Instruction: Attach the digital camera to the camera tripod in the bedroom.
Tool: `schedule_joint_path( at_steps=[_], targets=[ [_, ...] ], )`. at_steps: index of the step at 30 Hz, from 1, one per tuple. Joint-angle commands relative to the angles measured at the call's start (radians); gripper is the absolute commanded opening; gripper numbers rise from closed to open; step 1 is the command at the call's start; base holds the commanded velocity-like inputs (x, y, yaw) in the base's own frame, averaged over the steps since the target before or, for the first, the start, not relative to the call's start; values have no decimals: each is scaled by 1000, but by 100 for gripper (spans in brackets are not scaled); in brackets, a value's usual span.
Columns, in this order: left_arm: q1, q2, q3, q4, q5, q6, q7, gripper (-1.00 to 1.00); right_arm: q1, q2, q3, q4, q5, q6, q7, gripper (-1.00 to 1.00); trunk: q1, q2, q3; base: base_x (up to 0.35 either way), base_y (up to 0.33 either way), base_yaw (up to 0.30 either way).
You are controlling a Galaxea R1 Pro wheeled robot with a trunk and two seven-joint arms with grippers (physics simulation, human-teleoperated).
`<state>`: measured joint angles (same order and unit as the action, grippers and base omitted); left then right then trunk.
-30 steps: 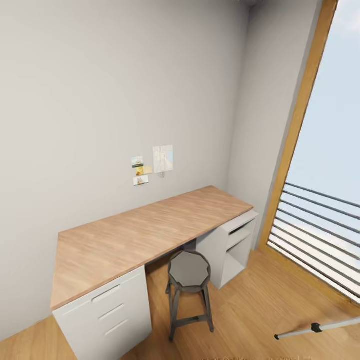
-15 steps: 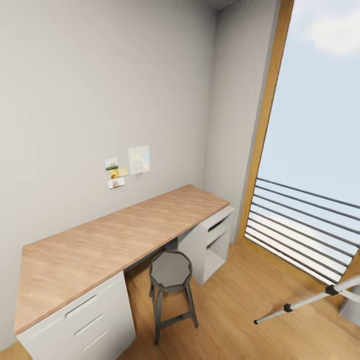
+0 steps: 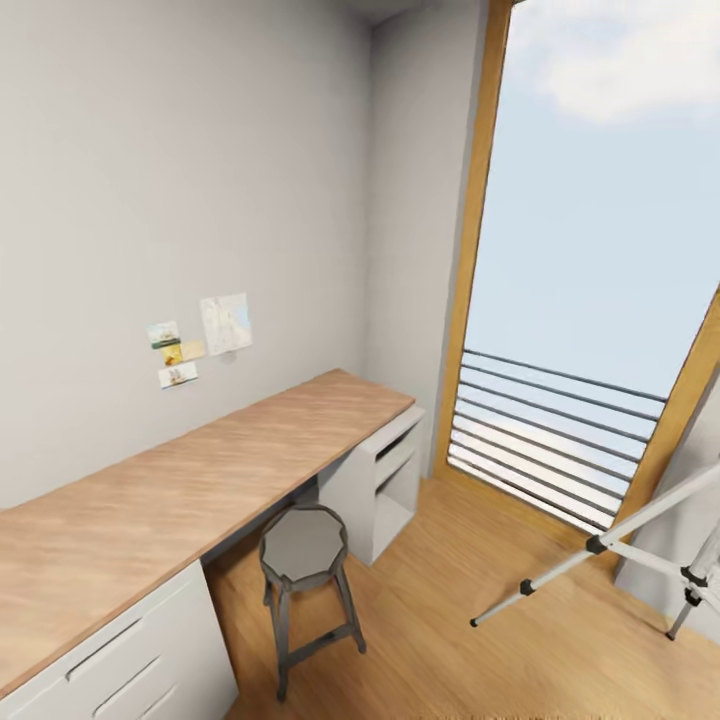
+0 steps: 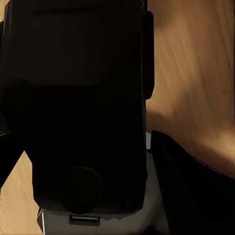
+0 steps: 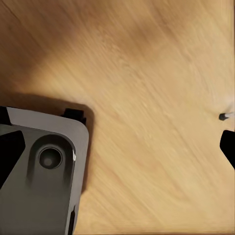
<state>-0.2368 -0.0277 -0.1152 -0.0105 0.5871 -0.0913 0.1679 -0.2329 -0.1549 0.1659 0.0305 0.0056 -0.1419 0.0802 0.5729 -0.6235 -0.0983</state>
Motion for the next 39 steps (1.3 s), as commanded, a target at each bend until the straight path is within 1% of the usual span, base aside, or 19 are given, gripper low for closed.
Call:
schedule_joint_path(
  at_steps=[1,39],
  targets=[
    [-1,0,-9,0,7,-2,2,-100,-2,0,4,3,0,-6,3,100,0,-2,-2,0,0,-298],
    [0,0,-9,0,7,-2,2,-100,-2,0,4,3,2,-5,3,100,0,-2,-2,0,0,-298]
  ],
)
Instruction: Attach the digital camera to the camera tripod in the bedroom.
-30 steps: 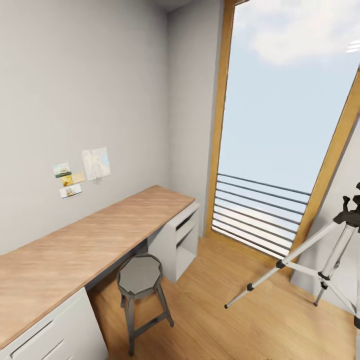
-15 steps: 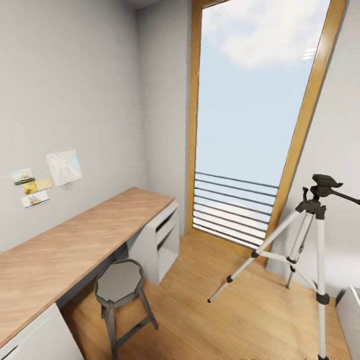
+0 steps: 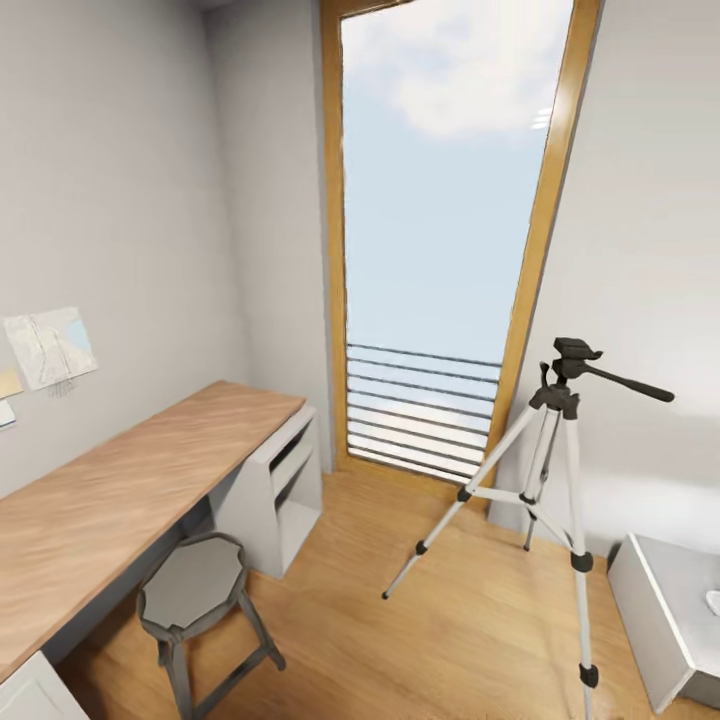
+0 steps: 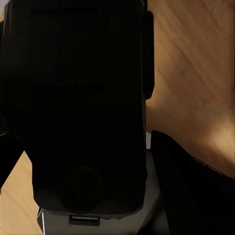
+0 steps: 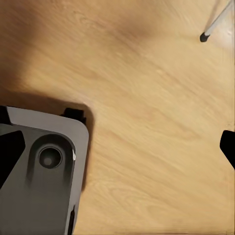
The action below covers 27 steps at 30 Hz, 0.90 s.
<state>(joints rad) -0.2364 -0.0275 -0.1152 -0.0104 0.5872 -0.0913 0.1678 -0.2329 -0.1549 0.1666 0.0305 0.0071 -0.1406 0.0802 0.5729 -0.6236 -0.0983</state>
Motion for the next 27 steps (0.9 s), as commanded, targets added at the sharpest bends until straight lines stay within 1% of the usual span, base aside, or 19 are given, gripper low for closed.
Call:
schedule_joint_path(
  at_steps=[1,27],
  targets=[
    [0,0,-9,0,6,-2,2,-100,-2,0,4,3,1,-6,3,100,0,-2,-2,0,0,-298],
    [-1,0,-9,0,6,-2,2,-100,-2,1,6,3,7,3,4,100,0,-2,-2,0,0,-298]
  ],
)
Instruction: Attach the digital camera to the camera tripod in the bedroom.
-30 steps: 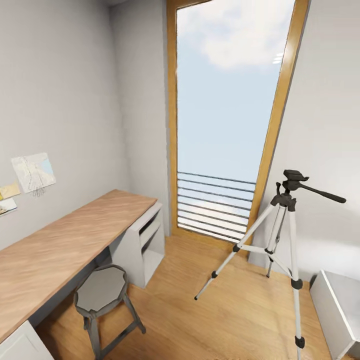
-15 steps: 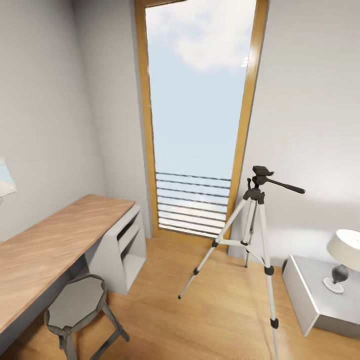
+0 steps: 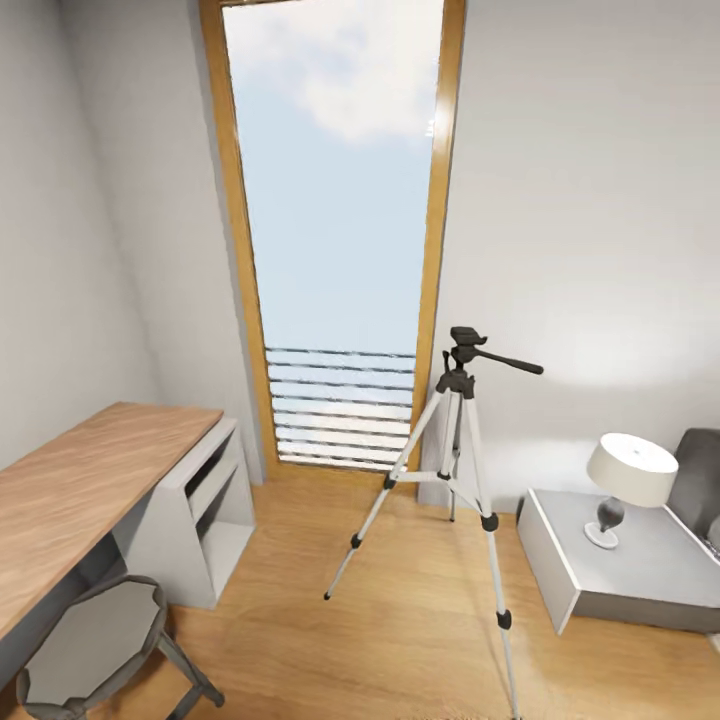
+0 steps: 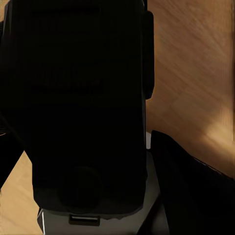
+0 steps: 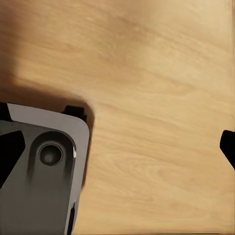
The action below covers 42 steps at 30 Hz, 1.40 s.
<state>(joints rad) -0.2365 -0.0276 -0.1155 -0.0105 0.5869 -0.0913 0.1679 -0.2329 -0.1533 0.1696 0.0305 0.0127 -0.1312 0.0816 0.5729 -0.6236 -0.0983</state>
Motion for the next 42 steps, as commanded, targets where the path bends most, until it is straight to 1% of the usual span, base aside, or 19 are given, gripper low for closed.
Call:
schedule_joint_path(
  at_steps=[1,25,29,38,42],
  targets=[
    [0,0,-9,0,7,-2,2,-100,-2,0,3,3,1,-6,3,100,0,-2,-2,0,0,-298],
    [-1,0,-9,0,7,-2,2,-100,-2,-1,4,2,3,-14,2,100,0,-2,-2,0,0,-298],
    [-1,-1,-8,1,15,-2,2,-100,-2,-2,4,2,3,-14,2,100,0,-2,-2,0,0,-298],
    [-1,-2,-4,1,18,-1,2,-100,-2,-2,3,3,2,-7,3,100,0,-2,-2,0,0,-298],
    [-1,-5,-3,3,20,-1,2,-100,-2,-2,3,3,1,-5,3,100,0,-2,-2,0,0,-181]
  ],
)
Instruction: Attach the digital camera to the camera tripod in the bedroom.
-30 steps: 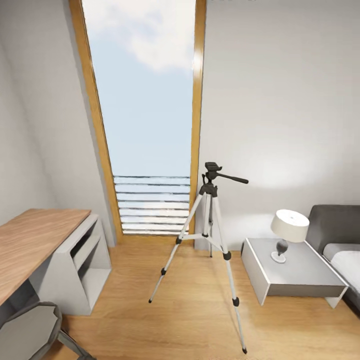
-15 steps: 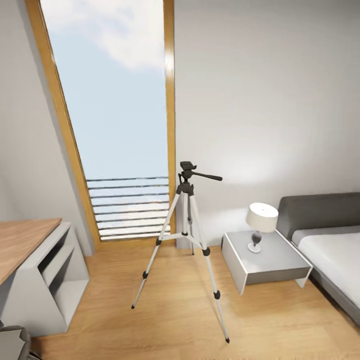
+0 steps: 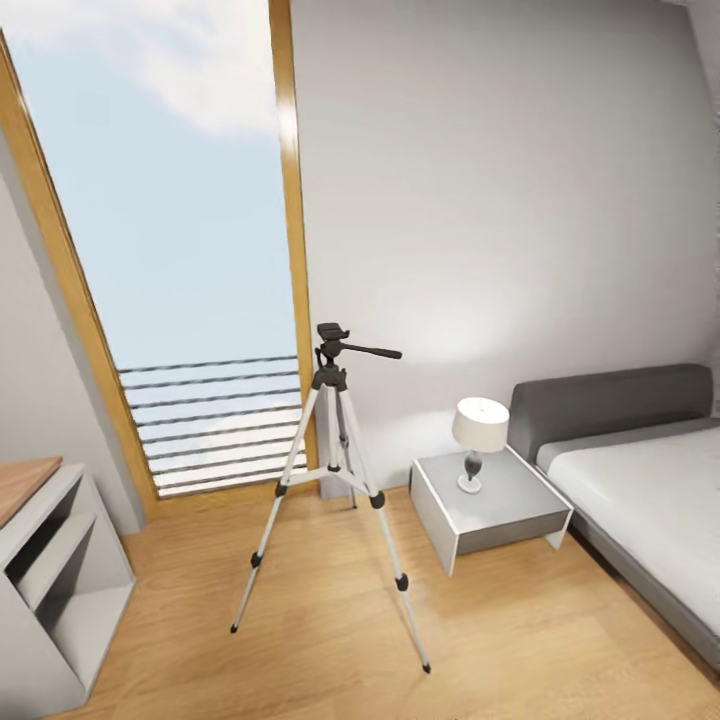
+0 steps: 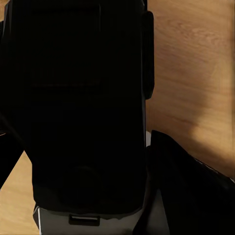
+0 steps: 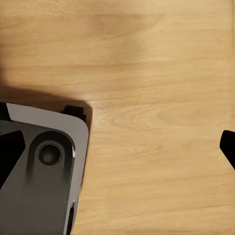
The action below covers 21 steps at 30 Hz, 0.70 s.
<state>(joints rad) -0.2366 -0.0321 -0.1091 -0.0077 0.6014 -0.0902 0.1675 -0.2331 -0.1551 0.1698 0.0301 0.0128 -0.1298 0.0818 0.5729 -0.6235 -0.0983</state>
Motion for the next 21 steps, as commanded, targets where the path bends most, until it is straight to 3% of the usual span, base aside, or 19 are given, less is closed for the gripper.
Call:
schedule_joint_path(
  at_steps=[1,21],
  targets=[
    [-1,-1,-10,1,7,-2,2,-100,-2,0,4,3,1,-6,3,100,0,-2,-2,0,0,-85],
    [-1,4,-9,8,14,1,3,-100,-2,-2,7,3,3,-5,4,100,0,-2,-2,24,-4,-10]
  ],
)
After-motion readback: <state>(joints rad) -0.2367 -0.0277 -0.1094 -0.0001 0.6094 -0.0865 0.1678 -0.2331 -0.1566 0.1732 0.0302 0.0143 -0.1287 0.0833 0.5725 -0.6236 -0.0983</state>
